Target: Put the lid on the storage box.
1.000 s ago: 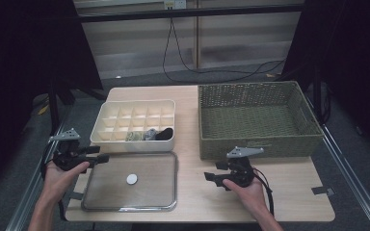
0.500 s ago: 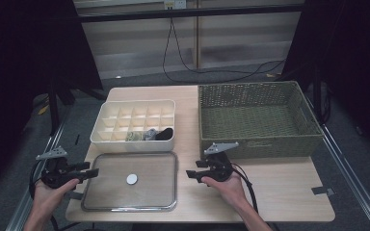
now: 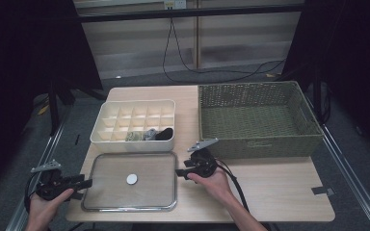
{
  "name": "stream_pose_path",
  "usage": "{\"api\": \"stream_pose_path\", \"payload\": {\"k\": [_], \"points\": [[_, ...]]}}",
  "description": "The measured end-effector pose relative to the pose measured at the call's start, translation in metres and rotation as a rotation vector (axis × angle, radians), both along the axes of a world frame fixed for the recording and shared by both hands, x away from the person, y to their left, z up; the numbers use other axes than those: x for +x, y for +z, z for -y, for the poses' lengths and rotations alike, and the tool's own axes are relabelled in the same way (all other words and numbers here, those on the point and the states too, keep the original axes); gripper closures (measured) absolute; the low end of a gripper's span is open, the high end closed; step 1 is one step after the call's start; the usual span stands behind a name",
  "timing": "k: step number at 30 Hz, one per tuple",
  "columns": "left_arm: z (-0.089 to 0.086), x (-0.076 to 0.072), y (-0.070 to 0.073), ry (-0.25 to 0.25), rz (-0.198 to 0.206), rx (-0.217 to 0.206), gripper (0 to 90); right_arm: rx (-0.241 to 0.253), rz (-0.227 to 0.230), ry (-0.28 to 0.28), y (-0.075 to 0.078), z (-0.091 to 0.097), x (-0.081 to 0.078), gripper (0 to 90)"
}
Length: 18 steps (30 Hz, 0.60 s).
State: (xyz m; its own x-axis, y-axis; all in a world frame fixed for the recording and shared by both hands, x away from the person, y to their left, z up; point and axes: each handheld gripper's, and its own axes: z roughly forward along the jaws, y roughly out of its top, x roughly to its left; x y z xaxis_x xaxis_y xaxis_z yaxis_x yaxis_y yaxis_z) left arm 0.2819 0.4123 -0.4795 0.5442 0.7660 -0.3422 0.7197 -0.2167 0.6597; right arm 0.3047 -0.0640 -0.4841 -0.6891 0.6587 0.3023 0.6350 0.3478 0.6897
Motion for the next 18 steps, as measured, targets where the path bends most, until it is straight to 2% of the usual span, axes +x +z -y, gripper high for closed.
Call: {"api": "stream_pose_path", "payload": {"k": [3, 7, 11, 14, 18], "points": [[-0.002, -0.002, -0.003, -0.004, -0.012, 0.004, 41.8, 0.004, -0.001, -0.001, -0.001, -0.003, 0.003, 48.8], [-0.004, -0.005, -0.008, -0.007, -0.023, 0.010, 43.6, -0.019, -0.014, -0.013, -0.006, -0.009, 0.007, 49.9], [-0.005, -0.002, -0.012, 0.009, -0.032, -0.001, 45.1, -0.040, -0.018, -0.033, -0.012, -0.015, 0.012, 47.0], [-0.004, 0.002, -0.015, 0.016, -0.040, -0.015, 43.1, -0.047, -0.022, -0.045, -0.014, -0.015, 0.014, 46.8], [-0.003, 0.003, -0.015, 0.019, -0.040, -0.006, 42.1, -0.049, -0.019, -0.045, -0.015, -0.016, 0.015, 47.2]]}}
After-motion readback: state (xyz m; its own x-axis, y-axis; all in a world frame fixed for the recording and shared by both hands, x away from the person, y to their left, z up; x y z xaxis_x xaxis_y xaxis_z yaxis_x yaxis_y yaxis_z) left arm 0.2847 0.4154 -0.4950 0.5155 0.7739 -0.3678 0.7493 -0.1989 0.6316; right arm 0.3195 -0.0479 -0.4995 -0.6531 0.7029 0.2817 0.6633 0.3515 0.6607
